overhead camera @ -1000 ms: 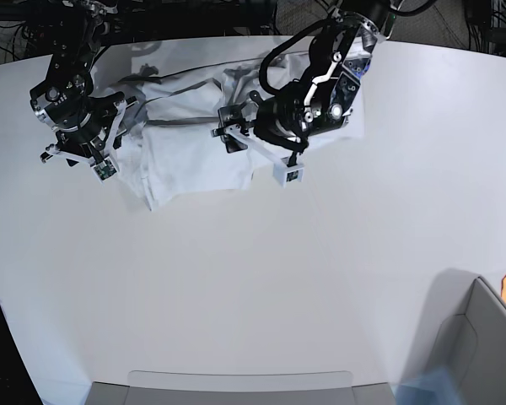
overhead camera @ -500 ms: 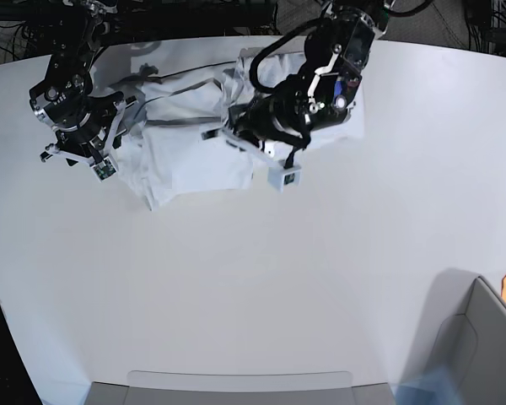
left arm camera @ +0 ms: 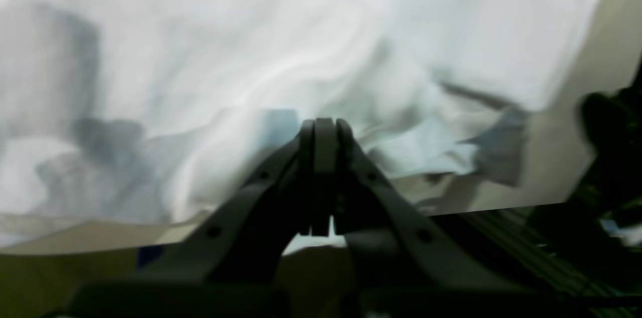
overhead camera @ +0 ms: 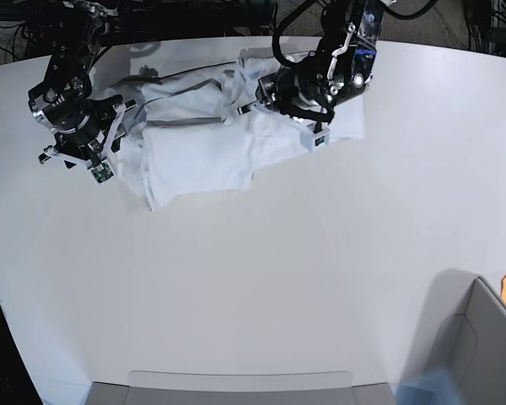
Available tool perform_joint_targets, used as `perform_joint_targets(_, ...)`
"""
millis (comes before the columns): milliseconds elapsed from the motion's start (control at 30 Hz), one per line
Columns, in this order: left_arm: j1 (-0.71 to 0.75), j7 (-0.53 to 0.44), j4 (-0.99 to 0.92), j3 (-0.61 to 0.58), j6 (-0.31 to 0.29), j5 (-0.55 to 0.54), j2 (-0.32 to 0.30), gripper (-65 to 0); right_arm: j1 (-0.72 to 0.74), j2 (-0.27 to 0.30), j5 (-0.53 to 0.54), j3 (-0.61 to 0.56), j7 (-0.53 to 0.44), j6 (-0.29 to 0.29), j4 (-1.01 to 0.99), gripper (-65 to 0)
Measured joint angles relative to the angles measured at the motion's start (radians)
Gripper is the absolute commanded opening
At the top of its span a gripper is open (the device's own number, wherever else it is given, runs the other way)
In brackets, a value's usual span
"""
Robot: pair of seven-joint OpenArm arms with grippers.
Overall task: Fold the T-shirt properly
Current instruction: 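Press the left gripper onto the folded end and pinch it, then move the right gripper to the strip's other end and grasp it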
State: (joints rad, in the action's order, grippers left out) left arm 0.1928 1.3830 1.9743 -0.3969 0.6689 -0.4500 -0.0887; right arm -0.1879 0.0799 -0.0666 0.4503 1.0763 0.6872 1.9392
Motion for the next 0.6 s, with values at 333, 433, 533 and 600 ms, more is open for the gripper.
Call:
perform_joint_targets(333,-0.123,-0.024,-0.22,-0.003,-0.008,-0.049,-0.036,-65.0,0.011,-0.003,0.142,0.038,-0.002,0.0,0.0,-38.9)
perform_joint_targets(433,-0.16,-0.027,-0.235,-0.003,-0.008,-0.048,-0.036,-65.0,0.032,0.0,0.181,0.089,0.008,0.0,0.0,-38.9)
perform_joint_targets(533,-0.202,-0.022,-0.269,-0.003,-0.008,-0.049,-0.036,-65.0,0.037,0.006,0.23,0.1,0.007,0.0,0.0,-38.8)
perform_joint_targets(600,-0.25,-0.022,-0.319,-0.002,-0.009,-0.055,-0.036,-65.0,0.035,0.003,0.254,0.1,0.008,0.0,0.0,-38.8)
